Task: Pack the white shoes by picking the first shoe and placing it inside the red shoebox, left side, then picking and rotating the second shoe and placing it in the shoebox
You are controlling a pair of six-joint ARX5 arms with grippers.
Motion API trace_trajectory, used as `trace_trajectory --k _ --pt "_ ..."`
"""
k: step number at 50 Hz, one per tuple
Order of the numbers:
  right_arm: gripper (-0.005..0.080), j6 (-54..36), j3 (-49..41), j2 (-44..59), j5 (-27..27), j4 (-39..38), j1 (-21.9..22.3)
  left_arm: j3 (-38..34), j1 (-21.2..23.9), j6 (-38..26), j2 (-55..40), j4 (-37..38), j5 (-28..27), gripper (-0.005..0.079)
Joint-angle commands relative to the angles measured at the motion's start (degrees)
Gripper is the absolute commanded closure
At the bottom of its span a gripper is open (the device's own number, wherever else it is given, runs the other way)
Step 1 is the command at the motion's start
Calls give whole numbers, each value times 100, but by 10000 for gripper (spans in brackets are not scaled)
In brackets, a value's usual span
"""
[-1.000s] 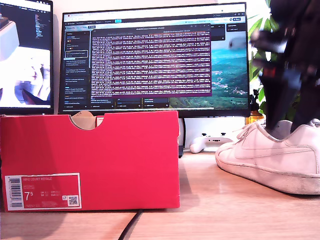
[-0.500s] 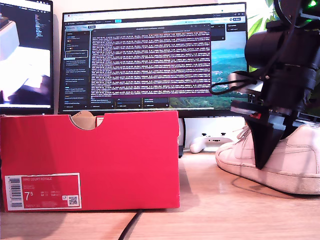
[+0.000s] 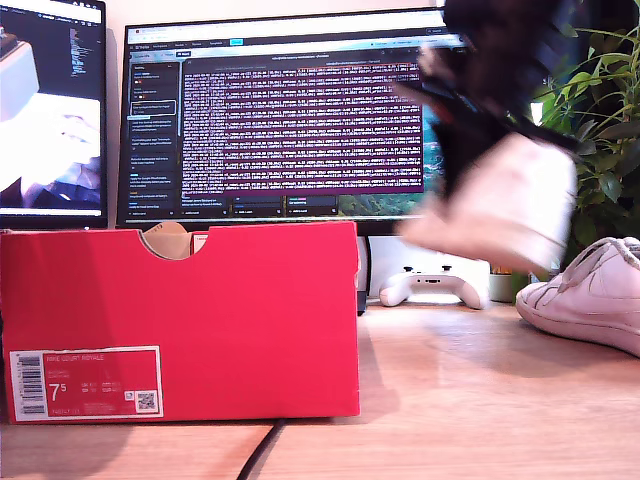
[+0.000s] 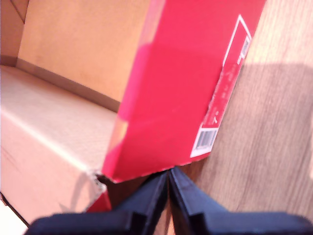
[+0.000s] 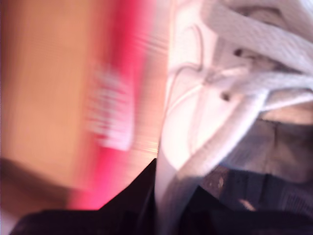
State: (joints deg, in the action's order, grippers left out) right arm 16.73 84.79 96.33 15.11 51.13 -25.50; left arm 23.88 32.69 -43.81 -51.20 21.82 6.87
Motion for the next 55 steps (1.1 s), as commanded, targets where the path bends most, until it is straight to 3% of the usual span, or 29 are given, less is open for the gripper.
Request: trace_trajectory --k 1,13,31,55 --pt "765 398 229 -72 162 -140 -192 55 11 33 -17 -44 -44 754" --pt "765 1290 343 -72 407 -675 -846 55 11 31 -17 -44 -44 754" --pt "765 2463 343 50 219 -2181 -1727 55 11 31 -17 -50 -46 754" --pt "765 2979 343 634 -273 -3145 -2142 55 11 31 -17 -50 -42 754"
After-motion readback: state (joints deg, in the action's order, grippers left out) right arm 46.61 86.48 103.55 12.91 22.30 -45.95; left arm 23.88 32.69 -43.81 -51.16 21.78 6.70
